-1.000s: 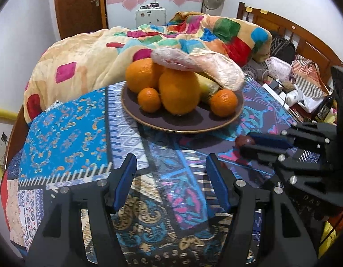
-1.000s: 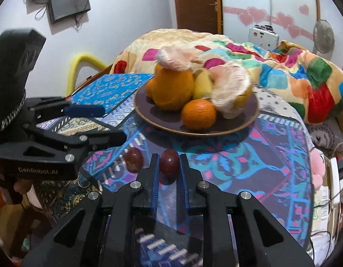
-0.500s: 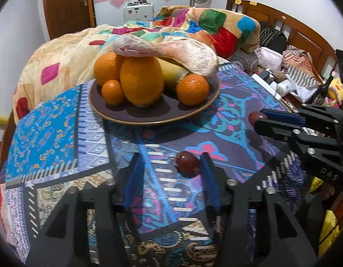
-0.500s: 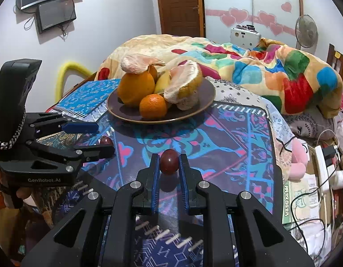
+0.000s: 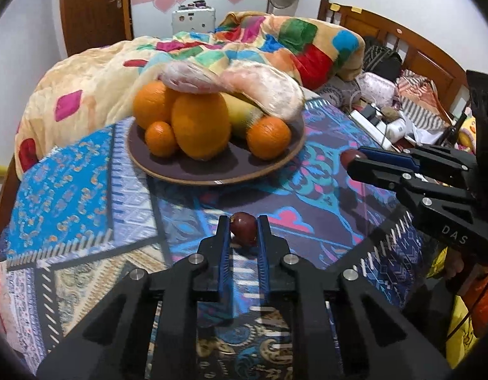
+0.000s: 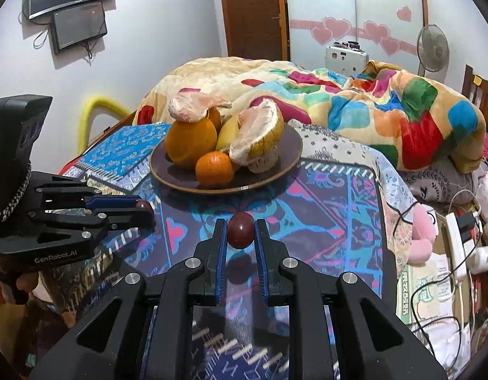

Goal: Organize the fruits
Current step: 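Grasp a dark red plum with the right tool while the left tool grasps another, then drop both plums onto the purple plate and open both tools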

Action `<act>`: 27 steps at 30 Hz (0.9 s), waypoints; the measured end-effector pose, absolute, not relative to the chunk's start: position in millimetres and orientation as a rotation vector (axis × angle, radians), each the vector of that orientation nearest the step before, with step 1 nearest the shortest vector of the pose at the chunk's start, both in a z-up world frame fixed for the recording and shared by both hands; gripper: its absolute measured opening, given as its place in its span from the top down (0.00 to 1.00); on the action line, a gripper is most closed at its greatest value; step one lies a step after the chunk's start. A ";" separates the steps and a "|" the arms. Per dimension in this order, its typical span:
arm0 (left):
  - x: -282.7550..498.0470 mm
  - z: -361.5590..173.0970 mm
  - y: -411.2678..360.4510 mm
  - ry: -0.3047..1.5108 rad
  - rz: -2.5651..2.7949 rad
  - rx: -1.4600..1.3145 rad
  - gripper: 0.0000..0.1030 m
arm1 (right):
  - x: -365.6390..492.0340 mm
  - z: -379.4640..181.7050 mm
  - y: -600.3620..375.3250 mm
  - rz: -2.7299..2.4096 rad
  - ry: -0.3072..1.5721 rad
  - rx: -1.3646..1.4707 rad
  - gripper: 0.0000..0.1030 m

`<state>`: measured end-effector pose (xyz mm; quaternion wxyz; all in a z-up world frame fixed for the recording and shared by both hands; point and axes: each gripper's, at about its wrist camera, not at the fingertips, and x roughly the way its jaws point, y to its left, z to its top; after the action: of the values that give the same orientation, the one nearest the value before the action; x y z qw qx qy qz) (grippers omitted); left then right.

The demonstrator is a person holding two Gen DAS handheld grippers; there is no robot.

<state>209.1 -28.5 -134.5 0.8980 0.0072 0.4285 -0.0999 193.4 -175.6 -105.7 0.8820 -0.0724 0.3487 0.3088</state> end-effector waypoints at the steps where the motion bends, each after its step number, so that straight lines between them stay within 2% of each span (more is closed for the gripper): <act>1: 210.9 -132.1 -25.3 0.882 -0.200 0.013 0.84 | 196.1 -104.8 -173.7 0.643 0.722 -0.150 0.85; 10: 230.9 -115.5 -3.2 0.829 -0.127 0.016 0.84 | 218.2 -103.2 -159.2 0.639 0.711 -0.146 0.85; 24: 258.5 -131.7 6.6 0.849 -0.092 0.009 0.84 | 243.4 -111.0 -152.5 0.647 0.775 -0.128 0.83; 27: 257.2 -132.5 4.8 0.846 -0.090 0.018 0.81 | 242.9 -111.2 -152.5 0.646 0.774 -0.129 0.83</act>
<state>257.2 4.8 -132.5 0.9109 0.0086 0.4102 -0.0439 242.9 -152.5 -111.2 0.8735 -0.0619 0.3707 0.3094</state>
